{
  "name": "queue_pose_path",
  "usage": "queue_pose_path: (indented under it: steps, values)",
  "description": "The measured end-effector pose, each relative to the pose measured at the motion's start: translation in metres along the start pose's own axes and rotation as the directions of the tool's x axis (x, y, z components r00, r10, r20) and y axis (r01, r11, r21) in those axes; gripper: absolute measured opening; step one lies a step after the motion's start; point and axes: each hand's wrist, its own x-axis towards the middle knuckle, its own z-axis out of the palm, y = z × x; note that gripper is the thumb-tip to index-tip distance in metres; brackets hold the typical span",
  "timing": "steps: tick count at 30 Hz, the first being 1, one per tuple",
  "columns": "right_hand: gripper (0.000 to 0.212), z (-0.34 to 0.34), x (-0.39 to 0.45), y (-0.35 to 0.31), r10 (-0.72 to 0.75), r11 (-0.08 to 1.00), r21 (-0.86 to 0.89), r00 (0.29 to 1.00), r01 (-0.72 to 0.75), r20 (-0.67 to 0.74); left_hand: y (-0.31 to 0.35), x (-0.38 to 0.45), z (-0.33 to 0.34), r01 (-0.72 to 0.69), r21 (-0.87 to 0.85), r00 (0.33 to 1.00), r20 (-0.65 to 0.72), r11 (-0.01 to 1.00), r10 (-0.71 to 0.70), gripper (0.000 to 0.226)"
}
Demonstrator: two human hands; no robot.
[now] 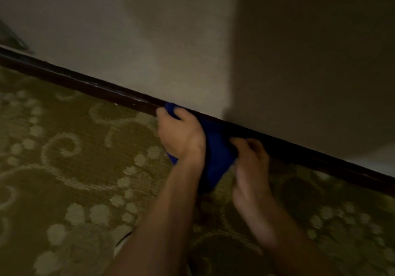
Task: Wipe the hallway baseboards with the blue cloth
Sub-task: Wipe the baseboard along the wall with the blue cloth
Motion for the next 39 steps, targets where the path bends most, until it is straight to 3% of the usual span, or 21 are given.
queue_pose_path:
  steps: [4,6,8,9,11,13,16,20,23,25,28,30,33,35,37,39]
  values:
    - [0.026,-0.05,0.009,0.0,-0.122,0.991,-0.084,0.957,0.103,-0.264,-0.013,-0.074,0.022,-0.138,0.071,0.966,0.232,0.988,0.118,0.008]
    - [0.036,-0.054,0.007,0.006,-0.133,0.988,-0.114,0.945,0.103,-0.299,-0.014,-0.089,0.024,-0.136,0.069,0.921,0.376,0.988,0.101,0.01]
    - [0.029,-0.042,0.006,0.006,-0.162,0.984,-0.125,0.941,0.129,-0.297,-0.016,-0.08,0.016,-0.143,0.03,0.89,0.44,0.989,0.115,0.012]
    - [0.023,-0.033,0.006,0.007,-0.168,0.983,-0.122,0.943,0.138,-0.286,-0.017,-0.067,0.008,-0.134,0.012,0.903,0.413,0.991,0.117,0.012]
    - [0.02,-0.008,0.006,0.006,-0.164,0.983,-0.112,0.966,0.143,-0.201,-0.015,-0.025,-0.009,-0.054,-0.084,0.974,0.216,0.995,0.071,0.013]
    - [0.034,0.018,0.002,0.003,-0.139,0.98,-0.144,0.99,0.134,-0.024,-0.008,0.017,-0.02,0.028,-0.175,0.998,0.059,0.984,-0.018,0.015]
    - [0.056,0.035,0.004,-0.007,-0.025,0.986,-0.158,0.983,0.055,0.181,0.008,0.04,-0.015,0.108,-0.248,0.994,0.029,0.963,-0.104,0.013]
    - [0.039,0.002,0.019,-0.014,-0.023,0.996,-0.08,1.0,0.024,0.013,-0.001,-0.008,0.015,-0.017,-0.179,0.993,-0.121,0.984,-0.005,0.021]
    - [0.034,-0.039,0.028,-0.013,-0.077,0.997,-0.026,0.981,0.074,-0.176,-0.012,-0.062,0.031,-0.09,-0.107,0.996,0.015,0.99,0.092,0.012]
    - [0.035,-0.057,0.032,-0.011,-0.083,0.996,0.007,0.963,0.088,-0.256,-0.018,-0.087,0.027,-0.127,-0.112,0.963,0.225,0.986,0.149,0.011]
    - [0.039,-0.057,0.034,-0.003,-0.062,0.996,0.035,0.949,0.076,-0.308,-0.024,-0.075,0.013,0.122,-0.189,0.839,0.545,0.974,0.001,0.014]
    - [0.041,-0.04,0.032,0.0,-0.073,0.996,0.019,0.947,0.083,-0.312,-0.023,-0.05,0.0,0.298,-0.193,0.753,0.649,0.935,-0.106,0.022]
    - [0.042,0.012,0.026,0.008,-0.064,0.998,-0.018,0.97,0.062,-0.236,-0.023,-0.004,-0.027,0.369,-0.319,0.844,0.508,0.873,-0.171,0.017]
    - [0.04,0.06,0.022,0.018,-0.007,0.998,-0.063,0.994,0.0,-0.112,-0.026,0.033,-0.05,0.419,-0.416,0.889,0.371,0.807,-0.27,0.004]
    - [0.039,0.104,0.018,0.025,0.077,0.994,-0.075,0.997,-0.077,-0.005,-0.026,0.066,-0.076,0.449,-0.493,0.893,0.26,0.745,-0.367,0.025]
    - [0.036,0.124,0.012,0.029,0.138,0.99,-0.051,0.985,-0.134,0.104,-0.022,0.084,-0.099,0.438,-0.509,0.899,0.252,0.741,-0.358,0.033]
